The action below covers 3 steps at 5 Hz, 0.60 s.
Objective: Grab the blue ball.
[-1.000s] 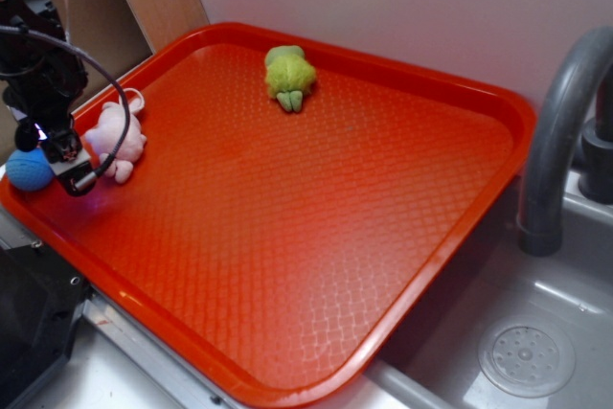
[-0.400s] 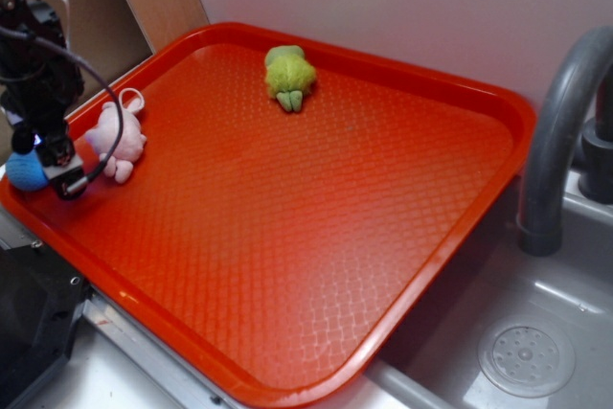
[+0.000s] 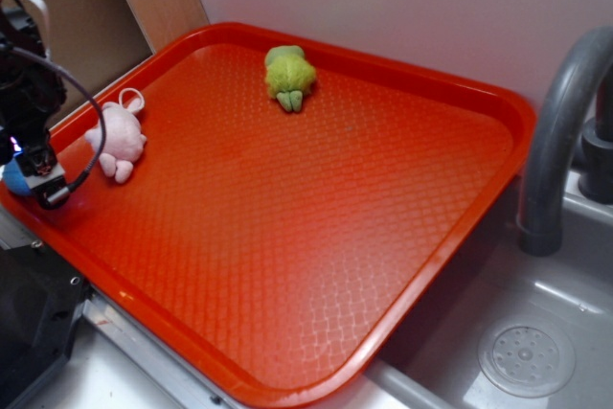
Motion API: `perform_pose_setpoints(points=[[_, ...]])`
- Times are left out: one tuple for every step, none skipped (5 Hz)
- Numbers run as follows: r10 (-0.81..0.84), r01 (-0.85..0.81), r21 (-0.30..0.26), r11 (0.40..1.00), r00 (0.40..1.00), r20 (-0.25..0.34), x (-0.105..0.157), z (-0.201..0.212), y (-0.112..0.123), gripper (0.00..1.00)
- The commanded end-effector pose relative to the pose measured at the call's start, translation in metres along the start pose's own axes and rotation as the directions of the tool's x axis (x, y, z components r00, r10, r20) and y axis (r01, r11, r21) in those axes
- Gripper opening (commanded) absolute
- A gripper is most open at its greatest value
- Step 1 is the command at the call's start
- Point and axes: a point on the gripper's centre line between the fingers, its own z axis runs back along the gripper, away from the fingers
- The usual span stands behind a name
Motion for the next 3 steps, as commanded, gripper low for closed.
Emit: perform_pose_setpoints(points=[[-0.016,0.016,0.031,0.999,1.000,-0.016,-0.0217,-0.0076,0.0054,0.86],[0.005,-0.003,0.070,0.998,1.000,-0.019,-0.0143,-0.0160,0.0017,0.00],[0.005,-0.003,0.085,0.996,1.000,-0.017,-0.0120,-0.0170,-0.0003,0.00]])
